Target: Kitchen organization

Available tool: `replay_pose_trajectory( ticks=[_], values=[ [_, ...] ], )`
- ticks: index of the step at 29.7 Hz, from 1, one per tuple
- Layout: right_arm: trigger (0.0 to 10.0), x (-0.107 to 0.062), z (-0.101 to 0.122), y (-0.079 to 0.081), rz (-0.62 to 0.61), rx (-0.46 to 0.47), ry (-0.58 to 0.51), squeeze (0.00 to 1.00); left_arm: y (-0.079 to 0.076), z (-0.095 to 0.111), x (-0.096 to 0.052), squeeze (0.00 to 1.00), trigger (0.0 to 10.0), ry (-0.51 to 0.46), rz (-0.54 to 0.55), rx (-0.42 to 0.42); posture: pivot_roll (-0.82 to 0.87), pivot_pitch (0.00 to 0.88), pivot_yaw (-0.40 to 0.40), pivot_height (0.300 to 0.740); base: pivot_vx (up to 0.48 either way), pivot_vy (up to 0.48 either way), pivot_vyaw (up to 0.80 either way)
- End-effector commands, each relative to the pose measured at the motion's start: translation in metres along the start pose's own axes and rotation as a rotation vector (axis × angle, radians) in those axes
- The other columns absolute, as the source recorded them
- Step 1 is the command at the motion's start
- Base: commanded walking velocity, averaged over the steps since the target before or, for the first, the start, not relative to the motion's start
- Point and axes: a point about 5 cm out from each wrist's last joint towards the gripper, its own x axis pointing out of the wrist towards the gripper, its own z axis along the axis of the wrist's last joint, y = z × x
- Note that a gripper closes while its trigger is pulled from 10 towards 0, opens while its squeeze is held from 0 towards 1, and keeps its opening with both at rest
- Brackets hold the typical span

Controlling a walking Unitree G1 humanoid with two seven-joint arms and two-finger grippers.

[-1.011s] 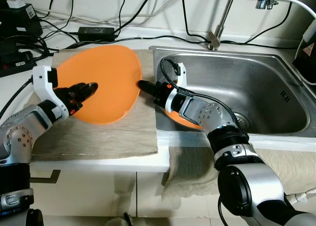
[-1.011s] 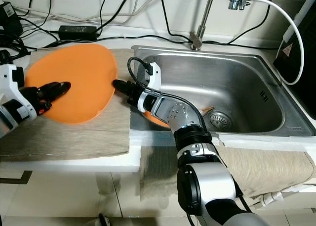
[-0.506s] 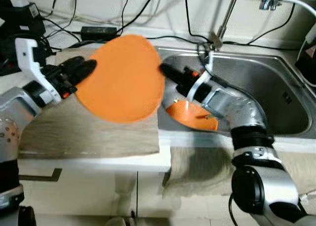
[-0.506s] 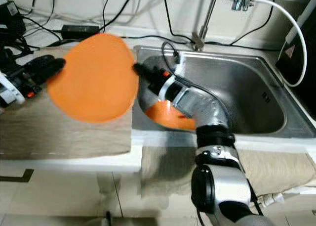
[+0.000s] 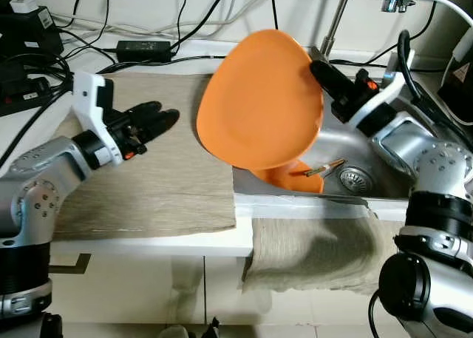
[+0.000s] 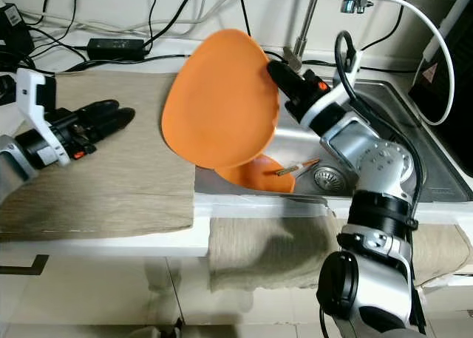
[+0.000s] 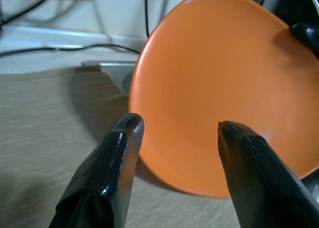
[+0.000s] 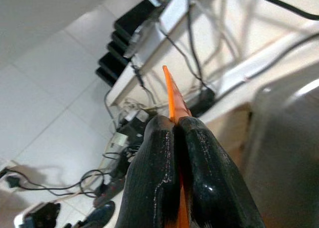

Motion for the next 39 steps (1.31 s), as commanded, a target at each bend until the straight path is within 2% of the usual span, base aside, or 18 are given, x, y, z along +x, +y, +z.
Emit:
replay_pose_trajectory(
  ticks=[1,6,18,22,29,39],
  values=[
    [0.0,-0.003,-0.004,0.002,-0.009,-0.01,0.006,0.0,-0.002,-0.003,0.005,0.0,10.0,0.025,-0.006,0.008,-0.08,0.0,-0.009,0.74,0.0,0.0,0.0],
    [0.0,-0.006,-0.011,-0.003,-0.035,0.004,0.012,0.0,-0.003,-0.003,0.007,0.0,10.0,0.031,-0.008,0.012,-0.07,0.0,-0.014,0.74,0.0,0.0,0.0],
    [0.0,-0.019,-0.032,-0.033,-0.193,-0.023,0.096,0.0,-0.008,-0.008,0.005,0.0,10.0,0.058,-0.01,0.029,-0.06,0.0,-0.028,0.74,0.0,0.0,0.0],
    [0.0,-0.023,-0.015,-0.042,-0.27,-0.021,0.017,0.0,-0.01,-0.009,0.006,0.0,10.0,0.065,-0.018,0.034,-0.05,0.0,-0.028,0.74,0.0,0.0,0.0],
    [0.0,-0.026,0.013,-0.042,-0.27,-0.038,-0.069,0.0,-0.015,-0.011,0.01,0.0,10.0,0.075,-0.046,0.038,-0.06,0.0,-0.023,0.74,0.0,0.0,0.0],
    [0.0,-0.033,0.02,-0.054,-0.306,0.002,-0.11,0.0,-0.02,-0.019,0.013,0.0,10.0,0.105,-0.069,0.038,-0.06,0.0,-0.023,0.74,0.0,0.0,0.0]
  ],
)
